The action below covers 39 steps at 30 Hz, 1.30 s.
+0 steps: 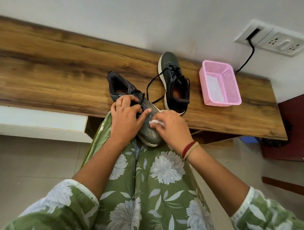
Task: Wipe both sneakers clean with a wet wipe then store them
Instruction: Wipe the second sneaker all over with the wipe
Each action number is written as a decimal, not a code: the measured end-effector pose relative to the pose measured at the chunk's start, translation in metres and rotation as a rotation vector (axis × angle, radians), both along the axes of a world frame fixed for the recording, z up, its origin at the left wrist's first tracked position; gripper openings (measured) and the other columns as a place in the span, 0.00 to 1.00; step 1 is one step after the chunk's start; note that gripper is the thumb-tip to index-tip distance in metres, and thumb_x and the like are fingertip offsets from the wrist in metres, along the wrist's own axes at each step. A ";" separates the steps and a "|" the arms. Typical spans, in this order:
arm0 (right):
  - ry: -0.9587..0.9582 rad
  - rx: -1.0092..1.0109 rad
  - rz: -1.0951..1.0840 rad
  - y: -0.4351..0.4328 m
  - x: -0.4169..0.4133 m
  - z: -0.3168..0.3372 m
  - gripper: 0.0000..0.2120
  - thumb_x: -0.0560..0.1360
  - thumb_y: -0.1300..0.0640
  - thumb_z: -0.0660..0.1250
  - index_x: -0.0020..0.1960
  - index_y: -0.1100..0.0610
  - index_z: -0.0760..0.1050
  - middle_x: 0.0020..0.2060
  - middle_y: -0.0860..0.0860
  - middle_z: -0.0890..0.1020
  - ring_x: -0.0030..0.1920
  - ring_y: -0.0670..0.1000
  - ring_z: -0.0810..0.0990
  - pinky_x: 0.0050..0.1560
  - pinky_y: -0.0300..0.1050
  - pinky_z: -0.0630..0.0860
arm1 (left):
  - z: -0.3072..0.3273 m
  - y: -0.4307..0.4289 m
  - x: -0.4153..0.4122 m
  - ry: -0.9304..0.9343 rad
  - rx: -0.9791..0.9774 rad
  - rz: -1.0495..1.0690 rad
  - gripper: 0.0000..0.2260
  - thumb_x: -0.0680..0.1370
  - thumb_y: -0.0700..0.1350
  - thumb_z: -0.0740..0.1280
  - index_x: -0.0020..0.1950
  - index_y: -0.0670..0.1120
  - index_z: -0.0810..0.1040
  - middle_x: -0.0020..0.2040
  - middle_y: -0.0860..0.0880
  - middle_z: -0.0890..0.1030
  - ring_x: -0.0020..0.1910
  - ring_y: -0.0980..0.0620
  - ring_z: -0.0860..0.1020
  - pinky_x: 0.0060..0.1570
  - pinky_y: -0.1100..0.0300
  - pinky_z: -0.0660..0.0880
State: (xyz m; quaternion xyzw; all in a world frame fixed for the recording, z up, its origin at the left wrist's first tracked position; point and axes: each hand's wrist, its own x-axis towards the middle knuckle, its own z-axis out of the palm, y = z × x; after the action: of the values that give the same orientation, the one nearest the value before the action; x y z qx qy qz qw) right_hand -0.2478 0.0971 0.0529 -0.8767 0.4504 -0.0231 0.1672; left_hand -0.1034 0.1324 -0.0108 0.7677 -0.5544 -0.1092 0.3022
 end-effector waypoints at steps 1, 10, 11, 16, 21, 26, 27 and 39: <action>-0.013 0.057 0.056 0.007 0.001 0.000 0.07 0.75 0.50 0.66 0.48 0.53 0.78 0.45 0.50 0.79 0.50 0.50 0.74 0.48 0.43 0.67 | 0.000 0.001 0.001 0.002 -0.005 0.008 0.17 0.76 0.59 0.65 0.39 0.46 0.81 0.59 0.47 0.73 0.63 0.48 0.64 0.61 0.48 0.59; -0.163 0.004 -0.018 0.018 0.012 -0.009 0.02 0.72 0.57 0.69 0.45 0.52 0.78 0.40 0.48 0.81 0.44 0.51 0.75 0.46 0.47 0.70 | 0.001 -0.002 0.004 0.032 0.062 -0.012 0.18 0.73 0.62 0.67 0.38 0.47 0.81 0.59 0.48 0.73 0.64 0.45 0.66 0.61 0.45 0.61; -0.154 0.007 0.007 0.023 0.012 -0.010 0.02 0.72 0.56 0.69 0.45 0.51 0.77 0.39 0.47 0.81 0.44 0.50 0.75 0.47 0.49 0.71 | 0.001 -0.002 0.004 0.047 0.057 -0.009 0.19 0.73 0.62 0.67 0.38 0.46 0.81 0.59 0.48 0.73 0.64 0.45 0.65 0.60 0.45 0.61; -0.274 -0.018 -0.272 -0.004 0.010 -0.012 0.13 0.70 0.56 0.71 0.44 0.52 0.65 0.34 0.49 0.76 0.36 0.52 0.75 0.38 0.49 0.70 | 0.004 -0.003 0.004 0.088 0.072 -0.007 0.16 0.74 0.59 0.67 0.40 0.47 0.81 0.59 0.50 0.72 0.65 0.47 0.63 0.60 0.47 0.61; -0.243 0.092 -0.055 0.019 0.017 -0.007 0.16 0.70 0.59 0.70 0.44 0.52 0.61 0.33 0.49 0.74 0.34 0.52 0.74 0.34 0.47 0.67 | 0.003 -0.002 0.006 0.102 0.060 -0.012 0.12 0.74 0.55 0.68 0.38 0.47 0.80 0.59 0.49 0.73 0.64 0.48 0.63 0.59 0.48 0.60; -0.300 0.069 -0.268 -0.006 0.015 -0.011 0.17 0.69 0.60 0.70 0.45 0.52 0.61 0.33 0.51 0.75 0.35 0.54 0.76 0.36 0.47 0.69 | 0.004 -0.003 0.004 0.110 0.072 0.001 0.14 0.73 0.58 0.69 0.37 0.48 0.79 0.59 0.50 0.72 0.64 0.48 0.62 0.60 0.47 0.60; -0.301 0.106 -0.226 0.000 0.018 -0.012 0.16 0.68 0.61 0.70 0.44 0.52 0.61 0.33 0.51 0.75 0.35 0.54 0.75 0.36 0.47 0.69 | 0.004 -0.003 0.005 0.110 0.069 -0.003 0.14 0.73 0.58 0.69 0.37 0.48 0.79 0.59 0.50 0.72 0.64 0.49 0.62 0.60 0.48 0.60; -0.175 0.192 -0.013 0.014 0.018 -0.008 0.17 0.69 0.57 0.72 0.45 0.50 0.63 0.36 0.48 0.76 0.37 0.50 0.76 0.39 0.48 0.72 | 0.005 -0.003 0.004 0.128 0.063 0.003 0.10 0.72 0.54 0.69 0.38 0.48 0.79 0.59 0.49 0.72 0.63 0.49 0.63 0.59 0.49 0.60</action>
State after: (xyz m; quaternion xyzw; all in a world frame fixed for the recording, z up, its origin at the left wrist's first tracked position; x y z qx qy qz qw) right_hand -0.2293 0.1116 0.0447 -0.8485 0.4397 -0.0573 0.2889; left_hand -0.0990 0.1296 -0.0055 0.7690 -0.5291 -0.1750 0.3131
